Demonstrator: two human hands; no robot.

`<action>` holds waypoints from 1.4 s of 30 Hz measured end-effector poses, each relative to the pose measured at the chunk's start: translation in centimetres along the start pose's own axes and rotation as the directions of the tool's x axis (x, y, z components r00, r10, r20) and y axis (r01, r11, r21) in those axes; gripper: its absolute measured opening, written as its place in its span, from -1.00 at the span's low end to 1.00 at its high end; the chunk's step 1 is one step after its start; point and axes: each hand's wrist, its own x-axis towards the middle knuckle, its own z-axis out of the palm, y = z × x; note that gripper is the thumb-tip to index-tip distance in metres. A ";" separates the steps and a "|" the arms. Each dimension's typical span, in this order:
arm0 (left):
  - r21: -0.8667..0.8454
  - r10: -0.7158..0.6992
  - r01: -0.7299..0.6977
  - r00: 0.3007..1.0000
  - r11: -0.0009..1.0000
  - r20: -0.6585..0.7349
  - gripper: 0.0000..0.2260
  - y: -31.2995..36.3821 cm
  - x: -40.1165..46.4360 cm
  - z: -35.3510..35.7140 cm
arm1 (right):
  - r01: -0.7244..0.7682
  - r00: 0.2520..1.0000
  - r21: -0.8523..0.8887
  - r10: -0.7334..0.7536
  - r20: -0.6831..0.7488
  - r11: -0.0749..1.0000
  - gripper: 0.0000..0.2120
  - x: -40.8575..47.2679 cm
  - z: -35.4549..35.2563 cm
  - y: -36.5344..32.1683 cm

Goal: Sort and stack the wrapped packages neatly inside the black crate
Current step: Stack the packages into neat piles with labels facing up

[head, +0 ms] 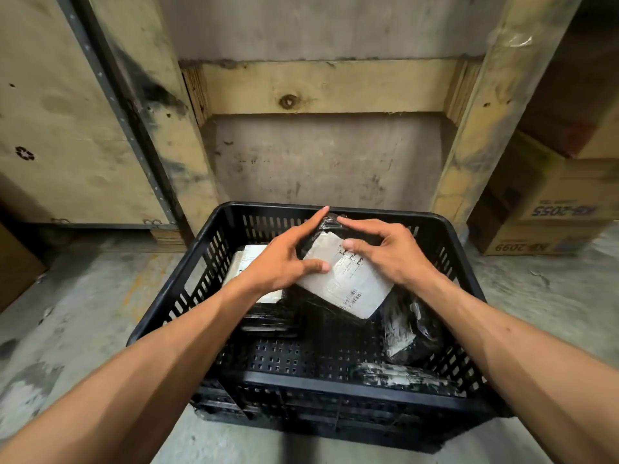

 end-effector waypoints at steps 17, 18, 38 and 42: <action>-0.522 -0.218 -0.009 0.903 0.853 -0.371 -0.28 -0.2 0.3 1.1 | -0.062 0.940 0.234 0.135 -0.315 0.970 -0.44 -0.4 1.3 -0.5; -0.450 -0.198 0.010 0.907 0.893 -0.373 -0.27 -0.1 0.2 0.8 | -0.054 0.946 0.239 0.126 -0.298 0.970 -0.44 -0.2 1.0 -0.6; -0.448 -0.087 -0.130 0.898 0.885 -0.432 -0.32 1.4 0.9 -0.4 | -0.004 0.948 0.496 0.162 -0.275 0.868 -0.29 0.3 2.7 -2.6; -0.220 -0.024 -0.045 0.953 0.974 -0.301 -0.15 1.9 0.4 -1.8 | 0.049 0.946 0.545 0.136 -0.294 0.837 -0.34 1.3 2.1 -3.7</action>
